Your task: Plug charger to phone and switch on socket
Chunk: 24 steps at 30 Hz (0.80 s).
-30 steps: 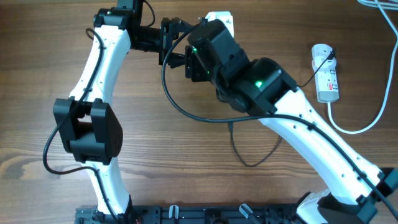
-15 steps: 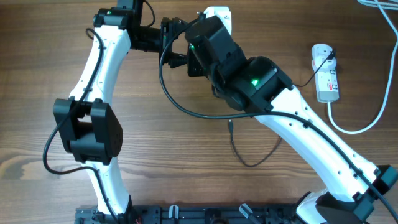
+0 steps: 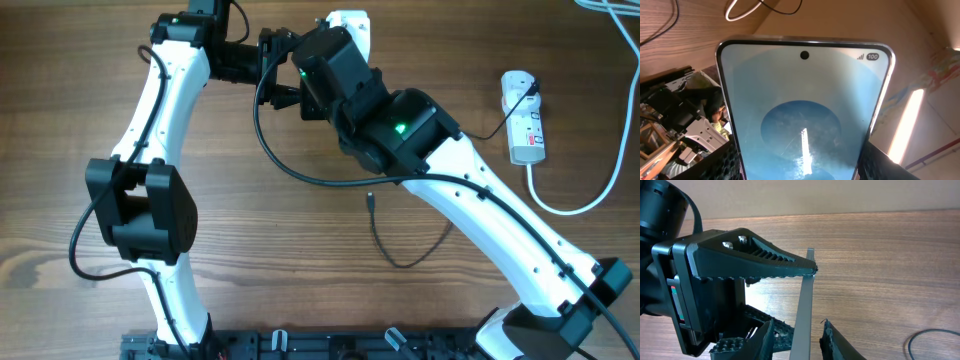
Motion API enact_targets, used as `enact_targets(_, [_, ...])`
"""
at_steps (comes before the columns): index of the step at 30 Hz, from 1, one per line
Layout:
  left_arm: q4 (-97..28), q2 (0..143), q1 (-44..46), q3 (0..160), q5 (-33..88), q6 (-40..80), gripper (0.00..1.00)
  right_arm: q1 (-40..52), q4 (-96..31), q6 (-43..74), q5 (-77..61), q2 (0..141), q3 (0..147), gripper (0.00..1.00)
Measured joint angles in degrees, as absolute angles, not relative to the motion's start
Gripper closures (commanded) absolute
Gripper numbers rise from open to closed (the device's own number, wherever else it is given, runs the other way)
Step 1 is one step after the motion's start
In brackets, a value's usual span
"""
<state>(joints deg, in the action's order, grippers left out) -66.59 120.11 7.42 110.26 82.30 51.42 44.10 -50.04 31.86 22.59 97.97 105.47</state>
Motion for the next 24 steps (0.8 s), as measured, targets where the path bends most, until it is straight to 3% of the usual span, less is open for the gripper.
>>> enact_targets(8, [-66.6,120.1,7.4,110.3,82.3,51.4,0.34,44.1,-50.1,31.9,22.6,98.1,105.5,0.79])
enact_targets(24, [-66.6,120.1,7.4,110.3,82.3,51.4,0.34,44.1,-50.1,31.9,23.0,98.1,105.5,0.85])
